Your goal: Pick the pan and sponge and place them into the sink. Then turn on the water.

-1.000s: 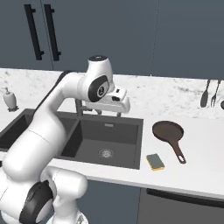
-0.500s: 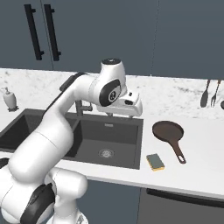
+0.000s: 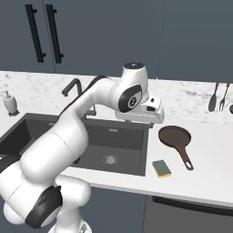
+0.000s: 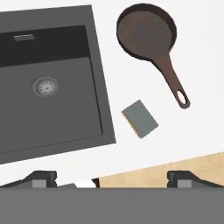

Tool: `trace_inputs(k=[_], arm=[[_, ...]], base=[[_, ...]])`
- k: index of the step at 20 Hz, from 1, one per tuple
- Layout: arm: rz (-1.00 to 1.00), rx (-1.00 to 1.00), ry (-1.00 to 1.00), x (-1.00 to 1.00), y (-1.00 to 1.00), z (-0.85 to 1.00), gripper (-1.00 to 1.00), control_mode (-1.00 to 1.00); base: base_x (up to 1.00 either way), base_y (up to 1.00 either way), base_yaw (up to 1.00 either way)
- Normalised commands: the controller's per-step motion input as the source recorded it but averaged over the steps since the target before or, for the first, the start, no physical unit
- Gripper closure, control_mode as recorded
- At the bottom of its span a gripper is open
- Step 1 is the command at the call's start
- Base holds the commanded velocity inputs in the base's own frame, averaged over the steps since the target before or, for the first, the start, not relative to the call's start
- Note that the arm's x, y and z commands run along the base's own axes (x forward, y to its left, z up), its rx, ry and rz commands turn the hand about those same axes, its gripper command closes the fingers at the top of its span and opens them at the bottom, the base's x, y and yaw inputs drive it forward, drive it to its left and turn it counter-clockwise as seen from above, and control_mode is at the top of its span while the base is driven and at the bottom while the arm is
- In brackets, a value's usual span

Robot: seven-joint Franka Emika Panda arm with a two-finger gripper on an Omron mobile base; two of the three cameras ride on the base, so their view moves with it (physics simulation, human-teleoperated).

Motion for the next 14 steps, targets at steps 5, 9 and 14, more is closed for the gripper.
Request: trace_inputs(k=[5,9,14], arm=[[0.00,0.00,0.03,0.00,-0.38,-0.04,-1.00,-1.00],[0.00,-0.08,0.00,0.00,-0.01,-0.24,-1.00,-1.00],[0.00,-0.07,0.00,0.00,0.00,-0.36,-1.00,-1.00]], base=[[0.00,0.00,0.00],[0.00,0.00,0.00],[0.00,0.00,0.00]])
